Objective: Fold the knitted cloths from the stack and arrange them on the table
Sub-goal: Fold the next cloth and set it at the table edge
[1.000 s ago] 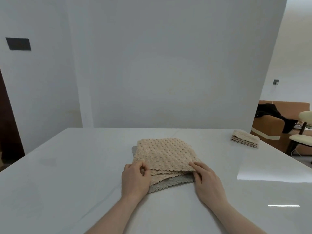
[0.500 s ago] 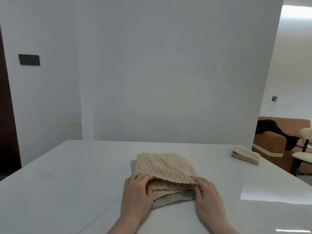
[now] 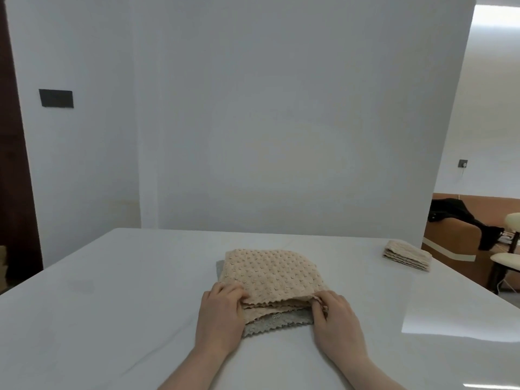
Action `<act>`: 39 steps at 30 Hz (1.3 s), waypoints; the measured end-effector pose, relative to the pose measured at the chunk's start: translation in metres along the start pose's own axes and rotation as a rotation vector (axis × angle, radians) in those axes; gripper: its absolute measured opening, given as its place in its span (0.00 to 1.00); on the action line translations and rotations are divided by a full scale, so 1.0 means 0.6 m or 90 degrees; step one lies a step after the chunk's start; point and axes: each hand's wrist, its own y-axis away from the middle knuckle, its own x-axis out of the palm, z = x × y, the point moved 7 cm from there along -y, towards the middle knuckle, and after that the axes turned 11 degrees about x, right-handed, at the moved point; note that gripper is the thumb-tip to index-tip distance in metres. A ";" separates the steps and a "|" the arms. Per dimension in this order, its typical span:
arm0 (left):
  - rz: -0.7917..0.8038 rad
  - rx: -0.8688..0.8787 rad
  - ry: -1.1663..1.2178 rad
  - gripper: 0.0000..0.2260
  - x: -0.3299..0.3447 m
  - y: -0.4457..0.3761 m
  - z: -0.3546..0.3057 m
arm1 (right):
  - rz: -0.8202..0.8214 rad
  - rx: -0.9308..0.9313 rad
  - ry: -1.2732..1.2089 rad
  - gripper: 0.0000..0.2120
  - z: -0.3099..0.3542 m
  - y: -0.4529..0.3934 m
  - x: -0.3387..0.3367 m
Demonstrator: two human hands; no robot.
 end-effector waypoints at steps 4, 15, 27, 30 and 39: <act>0.039 -0.013 0.035 0.12 0.000 0.000 -0.009 | -0.017 0.005 -0.069 0.08 0.002 0.002 -0.014; 0.043 -0.011 -0.008 0.21 0.006 0.000 -0.006 | -0.013 0.014 -0.098 0.06 -0.007 -0.001 -0.011; 0.117 -0.045 -0.053 0.24 0.024 0.002 0.004 | -0.005 0.025 -0.089 0.06 -0.005 0.002 -0.013; 0.106 -0.046 -0.043 0.25 0.019 0.003 -0.001 | -0.007 0.041 -0.105 0.06 -0.004 0.003 -0.017; 0.121 0.001 -0.057 0.22 -0.026 -0.025 -0.046 | 0.005 0.050 -0.136 0.14 0.019 0.004 -0.049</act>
